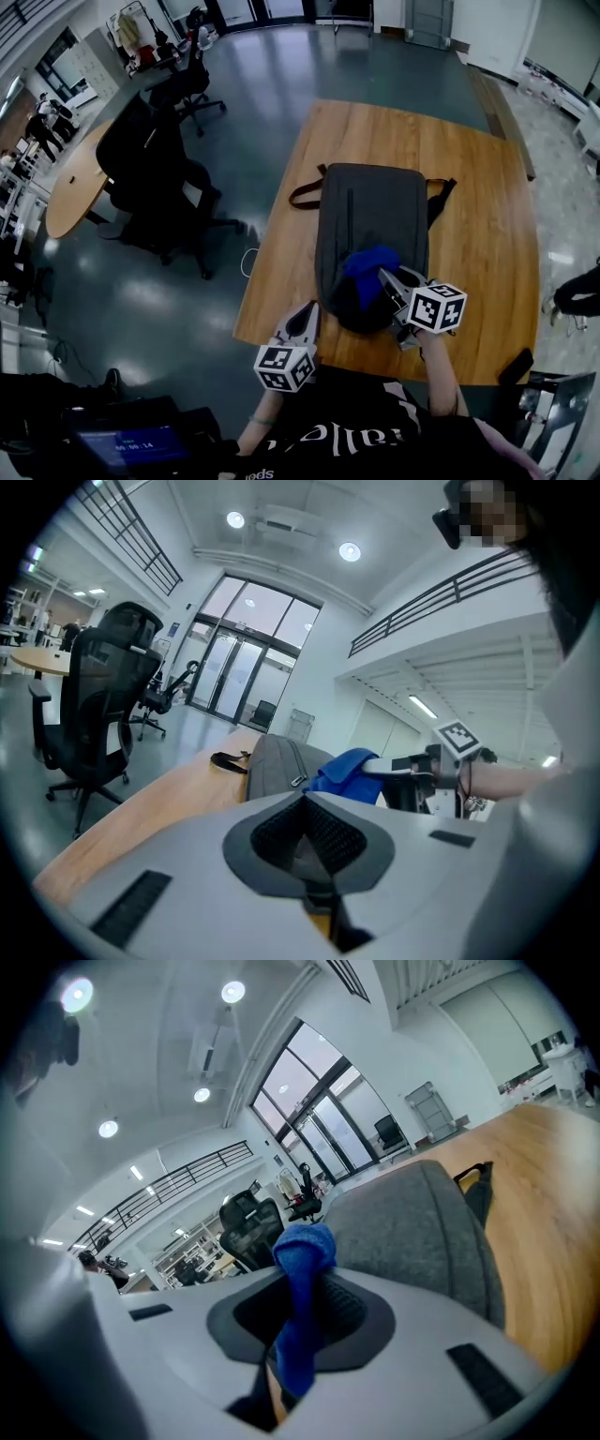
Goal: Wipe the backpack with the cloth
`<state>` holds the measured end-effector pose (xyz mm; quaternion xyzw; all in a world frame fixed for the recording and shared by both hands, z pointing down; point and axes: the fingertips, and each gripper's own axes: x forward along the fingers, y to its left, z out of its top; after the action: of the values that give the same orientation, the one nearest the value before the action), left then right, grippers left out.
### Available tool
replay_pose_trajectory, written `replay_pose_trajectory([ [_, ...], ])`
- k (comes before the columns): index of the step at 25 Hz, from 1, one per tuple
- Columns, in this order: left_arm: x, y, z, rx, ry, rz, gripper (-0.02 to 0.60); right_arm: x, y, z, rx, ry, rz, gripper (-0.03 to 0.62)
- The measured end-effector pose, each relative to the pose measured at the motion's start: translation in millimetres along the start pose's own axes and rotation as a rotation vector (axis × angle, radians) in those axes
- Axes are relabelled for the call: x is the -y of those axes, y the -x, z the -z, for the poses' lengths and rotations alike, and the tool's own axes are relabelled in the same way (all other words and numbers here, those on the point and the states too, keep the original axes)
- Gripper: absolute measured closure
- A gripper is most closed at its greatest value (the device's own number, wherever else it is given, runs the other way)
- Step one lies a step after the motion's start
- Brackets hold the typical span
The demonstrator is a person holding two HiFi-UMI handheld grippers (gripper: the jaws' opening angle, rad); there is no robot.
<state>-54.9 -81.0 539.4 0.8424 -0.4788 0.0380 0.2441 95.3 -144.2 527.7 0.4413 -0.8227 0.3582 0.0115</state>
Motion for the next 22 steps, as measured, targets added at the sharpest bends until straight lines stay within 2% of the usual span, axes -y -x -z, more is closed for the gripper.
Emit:
replay_pose_trajectory([
  [12, 53, -33, 3, -0.031, -0.038, 0.061, 0.583, 85, 83, -10, 0.047, -0.057, 0.144, 0.539],
  [22, 82, -42, 16, -0.031, -0.047, 0.026, 0.583, 147, 130, -8, 0.056, -0.090, 0.204, 0.539],
])
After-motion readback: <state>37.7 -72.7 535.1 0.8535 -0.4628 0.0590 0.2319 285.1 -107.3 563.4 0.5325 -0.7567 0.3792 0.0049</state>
